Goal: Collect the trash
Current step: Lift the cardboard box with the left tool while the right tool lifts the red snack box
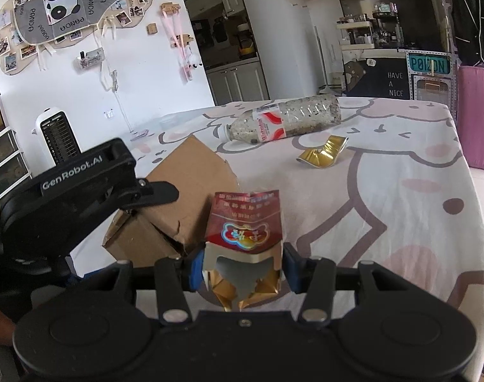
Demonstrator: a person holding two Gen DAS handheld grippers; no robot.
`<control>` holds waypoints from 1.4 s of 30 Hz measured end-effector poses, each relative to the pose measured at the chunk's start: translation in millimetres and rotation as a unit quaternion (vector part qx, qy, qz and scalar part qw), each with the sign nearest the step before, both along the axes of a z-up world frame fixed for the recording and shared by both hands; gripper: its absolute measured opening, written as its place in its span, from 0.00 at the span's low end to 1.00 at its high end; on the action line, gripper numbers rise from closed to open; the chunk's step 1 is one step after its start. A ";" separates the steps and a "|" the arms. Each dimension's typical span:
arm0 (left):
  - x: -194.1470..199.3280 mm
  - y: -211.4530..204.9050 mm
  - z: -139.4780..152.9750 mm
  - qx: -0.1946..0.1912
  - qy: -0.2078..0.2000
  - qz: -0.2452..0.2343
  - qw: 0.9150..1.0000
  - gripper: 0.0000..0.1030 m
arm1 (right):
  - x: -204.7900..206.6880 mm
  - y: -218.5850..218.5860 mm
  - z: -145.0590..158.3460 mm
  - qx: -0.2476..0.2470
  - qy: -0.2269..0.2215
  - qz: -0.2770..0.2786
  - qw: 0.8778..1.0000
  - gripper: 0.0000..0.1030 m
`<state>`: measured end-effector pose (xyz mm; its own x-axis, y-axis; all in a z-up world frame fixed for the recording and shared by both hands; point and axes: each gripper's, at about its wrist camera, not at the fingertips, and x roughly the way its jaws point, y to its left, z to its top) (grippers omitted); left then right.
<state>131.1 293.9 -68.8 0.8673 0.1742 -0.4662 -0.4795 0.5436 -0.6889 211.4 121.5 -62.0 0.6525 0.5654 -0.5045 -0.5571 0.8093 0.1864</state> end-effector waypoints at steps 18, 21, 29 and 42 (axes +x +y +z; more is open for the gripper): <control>-9.0 -13.9 24.3 0.145 -0.022 -0.045 0.988 0.87 | -0.9 -20.3 14.3 0.016 -0.004 -0.029 0.999 0.47; -13.5 -15.9 29.8 0.166 -0.028 -0.054 0.984 0.87 | -3.8 -28.7 21.2 0.018 -0.012 -0.037 0.999 0.47; -15.2 -27.6 25.8 0.159 -0.025 -0.102 0.982 0.87 | -14.8 -44.4 31.6 0.020 -0.019 -0.037 0.999 0.47; 10.2 -18.0 -6.9 0.098 -0.024 -0.162 0.982 0.96 | -1.2 -35.9 13.0 -0.011 -0.013 -0.034 0.999 0.48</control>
<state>141.2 275.9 -75.6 0.9118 -0.0322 -0.4093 -0.2293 0.7869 -0.5729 210.2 85.5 -49.0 0.7012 0.5089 -0.4993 -0.5057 0.8487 0.1547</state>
